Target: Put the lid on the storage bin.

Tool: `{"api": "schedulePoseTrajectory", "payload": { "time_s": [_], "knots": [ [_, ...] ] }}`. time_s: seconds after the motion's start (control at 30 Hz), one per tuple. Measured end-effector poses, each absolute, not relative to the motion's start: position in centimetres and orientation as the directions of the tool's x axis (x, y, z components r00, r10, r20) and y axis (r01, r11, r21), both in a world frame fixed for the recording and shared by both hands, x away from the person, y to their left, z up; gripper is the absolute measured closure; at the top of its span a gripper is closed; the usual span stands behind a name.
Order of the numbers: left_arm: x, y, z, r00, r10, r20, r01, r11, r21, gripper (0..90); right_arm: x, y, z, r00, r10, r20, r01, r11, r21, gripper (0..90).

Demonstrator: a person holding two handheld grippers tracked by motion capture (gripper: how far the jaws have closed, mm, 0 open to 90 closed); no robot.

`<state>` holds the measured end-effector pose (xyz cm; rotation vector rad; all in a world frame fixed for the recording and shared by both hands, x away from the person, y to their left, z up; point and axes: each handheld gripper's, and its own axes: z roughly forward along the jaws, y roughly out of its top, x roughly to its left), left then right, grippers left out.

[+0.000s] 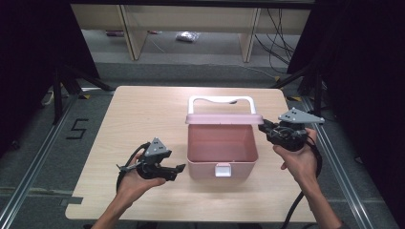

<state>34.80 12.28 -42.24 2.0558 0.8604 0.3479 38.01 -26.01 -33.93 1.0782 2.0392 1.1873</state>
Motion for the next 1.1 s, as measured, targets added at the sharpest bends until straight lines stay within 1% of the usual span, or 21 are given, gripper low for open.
{"api": "schedulePoseTrajectory", "payload": {
  "time_s": [0.03,0.07,0.13,0.2,0.23,0.27,0.3,0.43,0.47,0.53,0.6,0.63,0.73,0.77,0.8,0.9,0.93,1.0,1.03,1.07,1.1],
  "knots": [
    [34.8,12.4,-42.3,0.728,0.684,-0.047,0.437,-0.41,0.801,29.1,38.0,-26.0,-34.1,-0.535,0.843,-0.058,0.36,0.289,0.887,78.6],
    [34.7,12.4,-42.4,0.729,0.683,-0.045,0.432,-0.407,0.805,29.1,37.8,-25.9,-34.2,-0.527,0.849,-0.038,0.368,0.269,0.89,78.4],
    [34.4,12.5,-42.6,0.728,0.684,-0.049,0.44,-0.411,0.799,29.1,37.7,-26.0,-34.4,-0.527,0.849,-0.041,0.363,0.268,0.892,78.2],
    [34.1,12.5,-42.9,0.728,0.683,-0.057,0.447,-0.411,0.795,29.1,37.3,-26.0,-34.6,-0.526,0.85,-0.008,0.398,0.255,0.881,77.9],
    [34.0,12.6,-43.0,0.729,0.682,-0.055,0.448,-0.415,0.792,29.1,37.4,-26.2,-34.7,-0.542,0.84,-0.03,0.374,0.273,0.886,77.8],
    [33.8,12.6,-43.1,0.727,0.684,-0.055,0.451,-0.415,0.79,29.0,37.2,-26.1,-34.8,-0.531,0.847,-0.019,0.381,0.259,0.888,77.6],
    [33.7,12.7,-43.2,0.729,0.682,-0.057,0.45,-0.415,0.791,29.0,37.2,-26.3,-34.8,-0.543,0.839,-0.039,0.374,0.283,0.883,77.4],
    [33.2,12.9,-43.7,0.733,0.678,-0.055,0.449,-0.421,0.789,29.0,36.9,-26.4,-35.1,-0.548,0.836,-0.031,0.386,0.285,0.877,77.0],
    [33.2,12.9,-43.7,0.737,0.674,-0.049,0.444,-0.428,0.787,29.0,36.9,-26.4,-35.2,-0.547,0.836,-0.047,0.372,0.293,0.881,77.0],
    [32.9,13.0,-43.8,0.734,0.678,-0.039,0.442,-0.434,0.785,28.9,36.7,-26.3,-35.4,-0.554,0.832,-0.012,0.393,0.274,0.878,76.8],
    [32.8,13.3,-43.9,0.737,0.676,-0.008,0.418,-0.447,0.791,28.8,36.6,-26.4,-35.6,-0.55,0.835,-0.035,0.369,0.28,0.886,76.5],
    [32.6,13.2,-44.0,0.726,0.687,-0.023,0.433,-0.431,0.792,28.8,36.5,-26.5,-35.6,-0.554,0.833,-0.018,0.391,0.279,0.877,76.5],
    [32.3,13.4,-44.3,0.733,0.68,-0.019,0.427,-0.438,0.791,28.7,36.3,-26.5,-36.0,-0.547,0.837,0.003,0.393,0.254,0.884,76.2],
    [32.3,13.4,-44.4,0.737,0.676,-0.01,0.419,-0.445,0.792,28.6,36.3,-26.6,-35.9,-0.558,0.83,-0.014,0.394,0.279,0.876,76.0],
    [32.0,13.4,-44.5,0.728,0.685,-0.03,0.433,-0.426,0.794,28.6,36.2,-26.7,-36.0,-0.559,0.829,-0.021,0.385,0.282,0.879,75.9],
    [31.8,13.6,-44.7,0.729,0.684,-0.02,0.428,-0.432,0.794,28.6,36.0,-26.7,-36.2,-0.56,0.828,-0.022,0.39,0.287,0.875,75.4],
    [31.8,13.7,-44.7,0.73,0.684,-0.007,0.418,-0.438,0.796,28.6,35.7,-26.5,-36.3,-0.554,0.832,0.024,0.422,0.255,0.87,75.3],
    [31.5,13.7,-44.8,0.727,0.686,-0.023,0.428,-0.427,0.797,28.6,35.8,-26.6,-36.5,-0.565,0.825,-0.003,0.392,0.271,0.879,75.0],
    [31.4,13.6,-44.9,0.725,0.688,-0.021,0.427,-0.426,0.798,28.6,35.7,-26.4,-36.6,-0.557,0.83,0.019,0.404,0.251,0.879,75.0],
    [31.3,13.6,-44.9,0.727,0.686,-0.022,0.429,-0.43,0.795,28.6,35.7,-26.7,-36.5,-0.564,0.826,-0.01,0.399,0.282,0.873,75.0],
    [31.3,13.5,-45.0,0.729,0.685,-0.021,0.427,-0.43,0.796,28.6,35.6,-26.6,-36.6,-0.566,0.825,-0.001,0.403,0.277,0.872,75.0]
  ]
}}
